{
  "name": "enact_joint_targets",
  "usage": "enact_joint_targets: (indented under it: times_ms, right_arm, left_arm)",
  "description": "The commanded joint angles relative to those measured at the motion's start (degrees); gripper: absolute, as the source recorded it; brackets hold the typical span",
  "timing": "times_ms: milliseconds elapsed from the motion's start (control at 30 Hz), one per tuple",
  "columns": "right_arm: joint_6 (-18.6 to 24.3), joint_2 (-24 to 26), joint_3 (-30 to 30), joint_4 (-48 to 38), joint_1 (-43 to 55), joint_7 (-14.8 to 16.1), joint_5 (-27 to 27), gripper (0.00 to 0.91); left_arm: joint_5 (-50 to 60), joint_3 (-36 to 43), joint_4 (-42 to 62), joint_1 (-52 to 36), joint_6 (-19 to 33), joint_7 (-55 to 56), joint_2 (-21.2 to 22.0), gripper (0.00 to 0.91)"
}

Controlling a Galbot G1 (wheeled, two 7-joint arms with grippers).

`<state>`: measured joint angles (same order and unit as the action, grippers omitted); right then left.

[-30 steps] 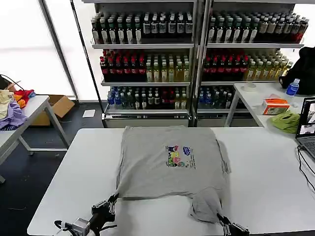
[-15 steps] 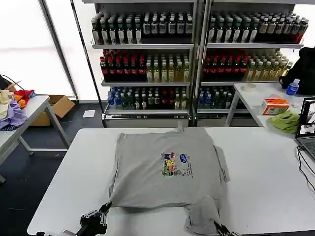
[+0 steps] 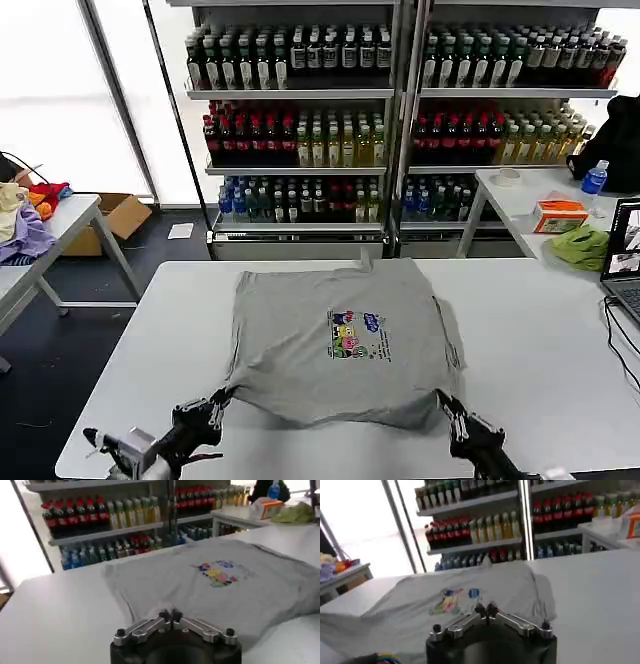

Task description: Fold and organize the clothes.

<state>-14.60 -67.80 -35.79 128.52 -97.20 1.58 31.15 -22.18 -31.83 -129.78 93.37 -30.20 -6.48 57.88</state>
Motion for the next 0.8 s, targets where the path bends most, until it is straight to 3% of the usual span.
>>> enact_joint_targets:
  times_ms: [33,333,567,600,633,667,700,733,800]
  right_arm:
    - [0.32,0.21,1.01,-5.13,12.31,-1.84,1.4,0.0]
    - [-0.21,0.47,7.8,-18.51,28.17,-4.92,-0.75,0.0]
    - [-0.6,-0.02,12.23,-25.68,32.93,-4.17,-4.3,0.0]
    - [-0.49,-0.6,12.96,-26.88,33.86,-4.5,-4.89,0.0]
    - [-0.62,-0.87,13.28,-27.6,34.27,-4.53,-5.23,0.0]
    - [-0.54,-1.19,13.89,-28.85,34.76,-4.41,-5.79,0.816]
    - [-0.45,-1.47,14.32,-29.58,35.26,-4.15,-6.75,0.816]
    - [-0.54,-1.68,14.56,-30.09,35.43,-4.1,-7.18,0.907]
    - [-1.83,-2.33,15.3,-30.77,35.71,-3.25,-7.25,0.907]
  left_arm:
    - [-7.26,3.24,9.77,-14.72,-1.45,-2.7,-5.24,0.0]
    - [-6.61,9.31,22.3,-27.18,-1.77,-3.71,-4.83,0.01]
    - [-6.88,11.52,27.19,-31.53,-1.86,-2.14,-2.37,0.04]
    - [-9.15,12.03,27.75,-32.21,-2.52,-0.72,-1.9,0.443]
    - [-9.89,12.48,27.92,-32.52,-2.8,0.02,-1.57,0.756]
    - [-10.2,12.55,28.18,-32.66,-2.8,0.16,-1.22,0.907]
    - [-10.69,12.56,28.59,-33.01,-2.79,0.3,-0.83,0.907]
    - [-10.75,12.59,28.83,-33.17,-2.79,0.45,-0.46,0.907]
    - [-10.69,12.26,29.31,-33.77,-2.73,1.41,0.32,0.907]
